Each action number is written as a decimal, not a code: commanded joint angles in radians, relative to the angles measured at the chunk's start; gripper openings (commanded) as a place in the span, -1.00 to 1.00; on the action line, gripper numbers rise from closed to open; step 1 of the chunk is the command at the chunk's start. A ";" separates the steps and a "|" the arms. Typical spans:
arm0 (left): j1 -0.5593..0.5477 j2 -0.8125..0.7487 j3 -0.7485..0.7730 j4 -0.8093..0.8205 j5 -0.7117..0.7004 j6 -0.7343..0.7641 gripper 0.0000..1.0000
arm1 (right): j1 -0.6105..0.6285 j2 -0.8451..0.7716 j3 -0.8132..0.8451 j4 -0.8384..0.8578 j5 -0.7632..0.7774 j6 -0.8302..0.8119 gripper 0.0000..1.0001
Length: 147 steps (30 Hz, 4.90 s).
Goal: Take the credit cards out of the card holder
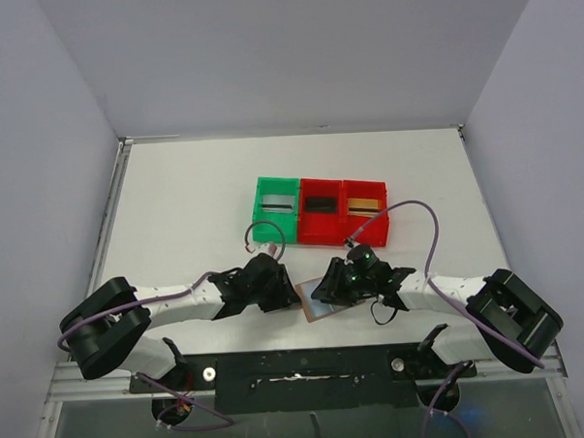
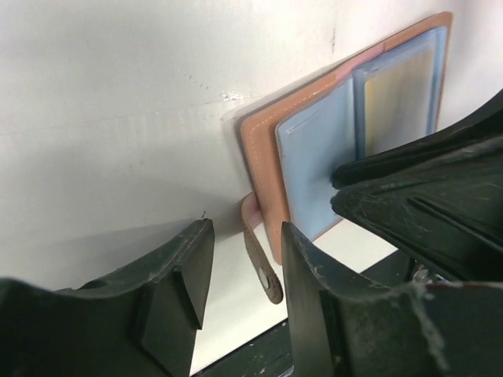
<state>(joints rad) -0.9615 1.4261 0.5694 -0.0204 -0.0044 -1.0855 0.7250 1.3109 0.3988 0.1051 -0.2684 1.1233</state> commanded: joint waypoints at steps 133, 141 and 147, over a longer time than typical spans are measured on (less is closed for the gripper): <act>-0.019 0.213 0.231 -0.099 0.006 0.144 -1.00 | -0.031 -0.173 0.225 -0.594 0.388 -0.261 0.00; -0.019 0.214 0.234 -0.099 0.007 0.145 -1.00 | -0.029 -0.113 0.217 -0.558 0.361 -0.264 0.00; -0.018 0.217 0.233 -0.098 0.007 0.147 -1.00 | -0.016 -0.098 0.212 -0.524 0.334 -0.264 -0.12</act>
<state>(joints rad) -0.9760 1.6238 0.7753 -0.0948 -0.0025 -0.9569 0.6907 1.2106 0.5846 -0.4660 0.0711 0.8692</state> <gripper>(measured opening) 0.006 0.462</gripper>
